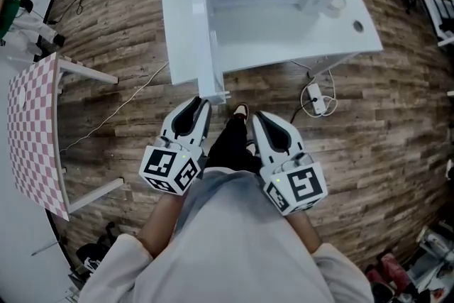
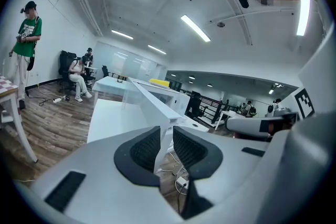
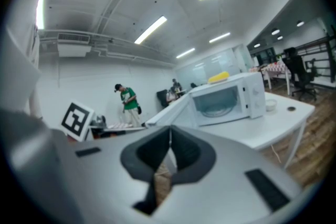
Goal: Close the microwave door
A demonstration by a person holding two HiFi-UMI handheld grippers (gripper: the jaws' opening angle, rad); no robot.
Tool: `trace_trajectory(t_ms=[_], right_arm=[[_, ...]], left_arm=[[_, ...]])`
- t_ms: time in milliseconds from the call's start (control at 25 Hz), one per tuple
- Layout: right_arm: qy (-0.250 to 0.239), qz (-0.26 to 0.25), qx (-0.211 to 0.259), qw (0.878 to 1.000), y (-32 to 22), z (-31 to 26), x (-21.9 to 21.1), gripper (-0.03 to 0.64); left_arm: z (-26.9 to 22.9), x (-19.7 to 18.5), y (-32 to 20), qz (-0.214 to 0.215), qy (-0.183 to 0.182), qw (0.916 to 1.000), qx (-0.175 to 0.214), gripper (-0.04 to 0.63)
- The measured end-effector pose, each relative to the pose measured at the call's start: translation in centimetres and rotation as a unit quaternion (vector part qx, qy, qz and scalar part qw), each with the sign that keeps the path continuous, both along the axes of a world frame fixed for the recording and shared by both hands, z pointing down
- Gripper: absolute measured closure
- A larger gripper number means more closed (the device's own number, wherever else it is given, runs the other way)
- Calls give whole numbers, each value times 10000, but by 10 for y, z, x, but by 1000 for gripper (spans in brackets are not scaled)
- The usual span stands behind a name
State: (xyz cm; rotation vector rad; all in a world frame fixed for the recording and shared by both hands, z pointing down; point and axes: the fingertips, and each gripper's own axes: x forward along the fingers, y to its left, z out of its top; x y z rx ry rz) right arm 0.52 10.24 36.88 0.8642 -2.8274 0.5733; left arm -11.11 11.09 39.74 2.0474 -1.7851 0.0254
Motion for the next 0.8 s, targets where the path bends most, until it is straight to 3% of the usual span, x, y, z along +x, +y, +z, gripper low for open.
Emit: trace_trajectory(t_ms=[800], right_arm=[[-11,262,-121,9996,-15,6,16,594]], left_arm=[[-1,16,-21,279,73,9996,11,515]])
